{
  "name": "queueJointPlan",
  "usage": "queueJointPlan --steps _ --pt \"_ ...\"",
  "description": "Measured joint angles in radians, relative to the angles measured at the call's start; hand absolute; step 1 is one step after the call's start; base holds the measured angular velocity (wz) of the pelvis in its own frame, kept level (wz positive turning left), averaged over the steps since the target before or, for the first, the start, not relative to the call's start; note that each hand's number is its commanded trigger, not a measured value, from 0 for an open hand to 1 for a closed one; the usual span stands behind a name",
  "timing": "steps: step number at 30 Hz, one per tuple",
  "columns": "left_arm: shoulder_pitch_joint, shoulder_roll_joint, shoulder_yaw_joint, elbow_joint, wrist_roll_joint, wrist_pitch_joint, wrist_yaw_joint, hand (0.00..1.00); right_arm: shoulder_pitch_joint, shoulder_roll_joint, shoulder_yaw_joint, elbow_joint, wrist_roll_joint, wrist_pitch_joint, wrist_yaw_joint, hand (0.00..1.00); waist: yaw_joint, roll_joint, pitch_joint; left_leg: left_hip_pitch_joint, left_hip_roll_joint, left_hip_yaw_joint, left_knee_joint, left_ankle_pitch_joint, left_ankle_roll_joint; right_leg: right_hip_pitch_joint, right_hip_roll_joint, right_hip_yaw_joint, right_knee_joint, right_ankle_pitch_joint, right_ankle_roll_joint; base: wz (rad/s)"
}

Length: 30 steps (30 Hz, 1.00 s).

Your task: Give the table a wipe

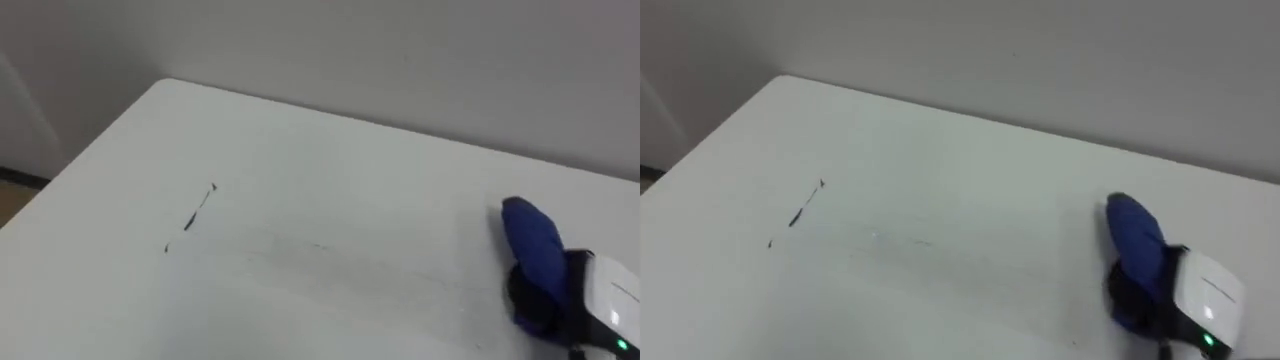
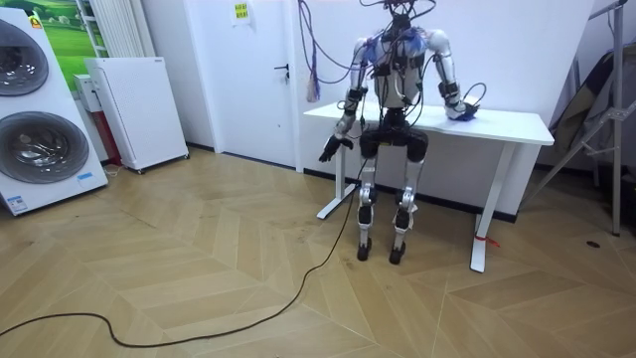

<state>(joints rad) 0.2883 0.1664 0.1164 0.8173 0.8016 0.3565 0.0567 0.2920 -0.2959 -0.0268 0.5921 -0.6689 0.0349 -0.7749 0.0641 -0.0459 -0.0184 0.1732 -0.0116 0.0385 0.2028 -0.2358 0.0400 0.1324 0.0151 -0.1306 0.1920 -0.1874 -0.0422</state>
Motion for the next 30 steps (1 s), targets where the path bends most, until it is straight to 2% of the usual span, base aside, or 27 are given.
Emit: queueJointPlan --steps 1,3,4,5,6,7,8,9,10,11,12,13,14,15,16,17,18,19,20,21,22,23,24,25,26,28,30 --pt "0.004 0.02 0.014 0.0 -0.001 -0.001 0.0 0.0 0.003 -0.009 -0.023 0.047 0.0 0.002 0.0 1.0 0.0 -0.009 -0.0003 0.009 0.004 0.013 0.004 0.0 0.0 -0.004 0.0 0.0 0.023 -0.001 0.001 -0.33" --pt "0.004 0.03 0.033 0.001 -0.006 -0.015 0.001 0.0 0.001 -0.029 -0.039 0.096 0.006 0.024 0.001 1.0 0.006 -0.007 -0.001 0.02 0.016 0.041 0.011 -0.01 0.013 -0.023 -0.001 -0.015 0.07 0.0 0.006 -0.48" --pt "-0.006 0.032 0.038 0.013 -0.01 -0.035 0.002 0.0 -0.012 -0.032 -0.037 0.113 0.008 0.036 0.007 1.0 0.024 0.002 -0.0026 0.01 0.028 0.051 0.028 -0.026 0.018 -0.041 -0.001 -0.02 0.099 -0.002 0.031 -0.76" --pt "-0.031 0.033 0.033 0.049 -0.029 -0.06 0.009 0.0 -0.059 -0.034 -0.033 0.143 0.012 0.059 0.014 1.0 0.045 0.011 -0.0016 0.005 0.041 0.103 0.041 -0.044 0.018 -0.069 -0.033 -0.043 0.181 -0.024 0.057 -0.81" --pt "-0.046 0.033 0.024 0.076 -0.037 -0.069 0.013 0.0 -0.091 -0.027 -0.027 0.159 0.014 0.079 0.017 1.0 0.055 0.016 -0.0012 0.004 0.046 0.124 0.054 -0.052 0.017 -0.083 -0.059 -0.058 0.232 -0.035 0.065 -0.81" --pt "-0.074 0.031 0.008 0.116 -0.049 -0.081 0.02 0.0 -0.141 -0.005 -0.004 0.173 0.016 0.132 0.017 1.0 0.079 0.028 -0.0021 0.006 0.069 0.158 0.077 -0.064 0.009 -0.083 -0.11 -0.069 0.297 -0.06 0.075 -0.78" --pt "-0.094 0.033 -0.018 0.127 -0.062 -0.087 0.031 0.0 -0.185 0.018 0.03 0.185 0.023 0.187 0.024 1.0 0.121 0.03 0.0003 0.0 0.092 0.2 0.09 -0.068 -0.001 -0.084 -0.163 -0.067 0.325 -0.067 0.085 -0.83" --pt "-0.105 0.033 -0.028 0.138 -0.074 -0.09 0.038 0.0 -0.207 0.026 0.05 0.185 0.027 0.215 0.028 1.0 0.142 0.03 0.0011 -0.011 0.103 0.211 0.103 -0.071 -0.008 -0.086 -0.189 -0.068 0.326 -0.067 0.088 -1.04" --pt "-0.129 0.033 -0.047 0.159 -0.109 -0.092 0.043 0.0 -0.253 0.046 0.091 0.177 0.029 0.253 0.045 1.0 0.181 0.03 0.0015 -0.045 0.125 0.204 0.132 -0.079 -0.021 -0.1 -0.229 -0.061 0.323 -0.062 0.096 -1.19" --pt "-0.148 0.039 -0.062 0.179 -0.146 -0.092 0.041 0.0 -0.311 0.082 0.144 0.152 0.029 0.269 0.08 1.0 0.216 0.027 0.0063 -0.07 0.134 0.157 0.142 -0.078 -0.032 -0.113 -0.26 -0.061 0.28 -0.053 0.111 -1.22" --pt "-0.156 0.042 -0.063 0.187 -0.15 -0.091 0.038 0.0 -0.345 0.11 0.176 0.13 0.023 0.274 0.11 1.0 0.223 0.026 0.0073 -0.085 0.141 0.128 0.142 -0.075 -0.04 -0.111 -0.262 -0.06 0.243 -0.044 0.123 -0.99" --pt "-0.178 0.046 -0.062 0.187 -0.161 -0.088 0.028 0.0 -0.412 0.163 0.252 0.093 -0.016 0.272 0.155 1.0 0.213 0.021 0.0171 -0.121 0.152 0.029 0.141 -0.066 -0.058 -0.09 -0.256 -0.051 0.122 -0.017 0.138 -0.49" --pt "-0.218 0.052 -0.064 0.186 -0.161 -0.088 0.018 0.0 -0.471 0.216 0.314 0.057 -0.051 0.261 0.196 1.0 0.197 0.01 0.0258 -0.166 0.16 -0.065 0.135 -0.053 -0.082 -0.064 -0.242 -0.068 -0.001 0.046 0.147 -0.16" --pt "-0.242 0.053 -0.064 0.186 -0.161 -0.089 0.017 0.0 -0.504 0.234 0.343 0.048 -0.065 0.247 0.215 1.0 0.184 0.003 0.0302 -0.191 0.161 -0.111 0.135 -0.047 -0.095 -0.055 -0.238 -0.085 -0.052 0.08 0.149 0.34" --pt "-0.283 0.054 -0.071 0.185 -0.161 -0.093 0.012 0.0 -0.552 0.253 0.384 0.02 -0.082 0.223 0.253 1.0 0.174 -0.01 0.0391 -0.244 0.16 -0.193 0.135 -0.03 -0.126 -0.046 -0.23 -0.11 -0.105 0.15 0.159 0.61" --pt "-0.316 0.055 -0.098 0.184 -0.163 -0.104 0.01 0.0 -0.584 0.253 0.401 0.008 -0.069 0.197 0.268 1.0 0.173 -0.027 0.0428 -0.284 0.154 -0.221 0.139 -0.017 -0.157 -0.043 -0.225 -0.124 -0.089 0.2 0.178 0.6" --pt "-0.32 0.05 -0.112 0.182 -0.167 -0.11 0.011 0.0 -0.595 0.248 0.4 0.002 -0.054 0.186 0.275 1.0 0.176 -0.03 0.0403 -0.295 0.157 -0.232 0.146 -0.016 -0.171 -0.045 -0.22 -0.137 -0.082 0.167 0.197 0.67" --pt "-0.313 0.035 -0.137 0.182 -0.182 -0.127 0.011 0.0 -0.593 0.232 0.398 0.0 -0.018 0.163 0.285 1.0 0.162 -0.007 0.05 -0.304 0.167 -0.226 0.159 -0.001 -0.193 -0.034 -0.211 -0.173 -0.039 0.093 0.196 0.98" --pt "-0.285 0.019 -0.143 0.179 -0.184 -0.133 0.01 0.0 -0.557 0.209 0.389 -0.001 0.001 0.135 0.279 1.0 0.125 0.011 0.0452 -0.298 0.181 -0.172 0.148 0.027 -0.2 -0.017 -0.207 -0.206 -0.002 0.044 0.183 1.17" --pt "-0.269 0.016 -0.144 0.173 -0.183 -0.137 0.01 0.0 -0.533 0.198 0.383 -0.001 0.0 0.12 0.274 1.0 0.114 0.016 0.0357 -0.293 0.187 -0.136 0.137 0.043 -0.199 -0.006 -0.205 -0.208 0.008 0.026 0.18 1.17" --pt "-0.235 0.019 -0.13 0.17 -0.178 -0.137 0.009 0.0 -0.483 0.173 0.352 -0.001 -0.008 0.081 0.26 1.0 0.104 0.005 0.0289 -0.279 0.193 -0.086 0.112 0.078 -0.204 0.013 -0.205 -0.211 0.025 -0.008 0.177 0.99" --pt "-0.213 0.026 -0.115 0.168 -0.169 -0.123 0.006 0.0 -0.432 0.132 0.309 -0.002 -0.012 0.041 0.223 1.0 0.091 0.005 0.0259 -0.274 0.193 -0.056 0.093 0.113 -0.203 0.032 -0.205 -0.244 0.03 -0.03 0.177 0.93" --pt "-0.198 0.032 -0.11 0.167 -0.165 -0.116 0.004 0.0 -0.408 0.11 0.286 -0.001 -0.012 0.027 0.2 1.0 0.076 0.02 0.0262 -0.274 0.193 -0.044 0.086 0.13 -0.204 0.043 -0.203 -0.265 0.029 -0.038 0.176 0.98" --pt "-0.168 0.04 -0.094 0.168 -0.154 -0.104 -0.001 0.0 -0.35 0.063 0.228 -0.001 -0.011 0.003 0.147 1.0 0.041 0.014 0.0211 -0.276 0.191 -0.021 0.07 0.158 -0.201 0.066 -0.197 -0.3 0.027 -0.046 0.176 0.84" --pt "-0.146 0.041 -0.069 0.168 -0.145 -0.088 -0.006 0.0 -0.29 0.027 0.163 -0.001 -0.008 -0.005 0.099 1.0 0.02 0.006 0.0152 -0.276 0.189 0.004 0.065 0.166 -0.199 0.076 -0.193 -0.325 0.028 -0.052 0.178 0.72" --pt "-0.136 0.042 -0.038 0.168 -0.145 -0.085 -0.008 0.0 -0.209 0.006 0.08 0.005 0.004 -0.003 0.045 1.0 0.019 0.009 0.0076 -0.269 0.188 0.04 0.066 0.166 -0.199 0.08 -0.188 -0.354 0.031 -0.053 0.178 0.2" --pt "-0.136 0.042 -0.039 0.168 -0.162 -0.094 -0.007 0.0 -0.174 -0.017 0.042 0.028 0.03 -0.002 0.033 1.0 0.02 0.01 0.0049 -0.255 0.189 0.065 0.066 0.166 -0.199 0.085 -0.185 -0.354 0.027 -0.054 0.177 -0.16"
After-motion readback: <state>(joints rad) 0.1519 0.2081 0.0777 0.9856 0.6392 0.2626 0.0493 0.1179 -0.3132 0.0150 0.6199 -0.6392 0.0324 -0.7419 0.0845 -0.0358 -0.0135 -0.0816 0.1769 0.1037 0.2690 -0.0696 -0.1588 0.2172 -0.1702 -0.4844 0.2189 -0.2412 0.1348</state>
